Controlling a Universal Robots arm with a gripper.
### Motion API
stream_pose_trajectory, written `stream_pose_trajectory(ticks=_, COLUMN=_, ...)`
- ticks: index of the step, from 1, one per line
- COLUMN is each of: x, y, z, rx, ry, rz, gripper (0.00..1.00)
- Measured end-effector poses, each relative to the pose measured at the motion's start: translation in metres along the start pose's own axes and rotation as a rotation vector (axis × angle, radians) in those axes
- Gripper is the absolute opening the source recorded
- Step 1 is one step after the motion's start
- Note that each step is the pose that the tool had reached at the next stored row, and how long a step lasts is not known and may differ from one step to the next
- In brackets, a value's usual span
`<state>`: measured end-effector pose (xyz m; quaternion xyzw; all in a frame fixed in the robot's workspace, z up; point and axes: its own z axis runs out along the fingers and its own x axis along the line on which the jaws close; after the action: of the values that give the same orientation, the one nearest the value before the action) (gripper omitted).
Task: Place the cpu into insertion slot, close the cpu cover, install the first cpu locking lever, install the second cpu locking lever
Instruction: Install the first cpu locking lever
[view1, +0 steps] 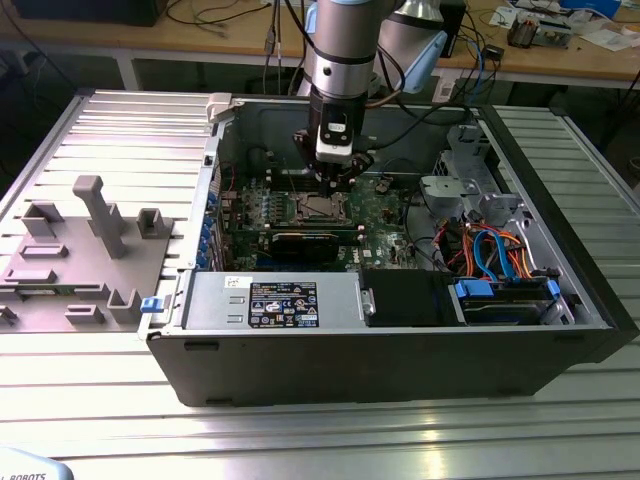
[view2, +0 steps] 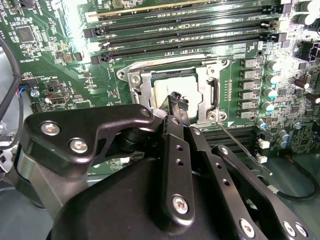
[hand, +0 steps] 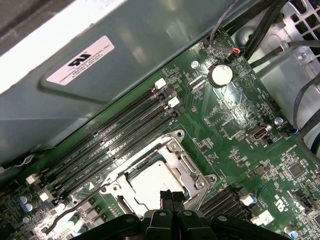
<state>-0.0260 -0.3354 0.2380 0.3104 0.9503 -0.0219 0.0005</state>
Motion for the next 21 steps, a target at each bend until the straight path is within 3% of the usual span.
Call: stream_pose_trajectory(ticks=21, x=0.0000, y=0.0000, z=0.0000, rx=-0.0007, ry=-0.0019, rz=-0.046, gripper=0.11)
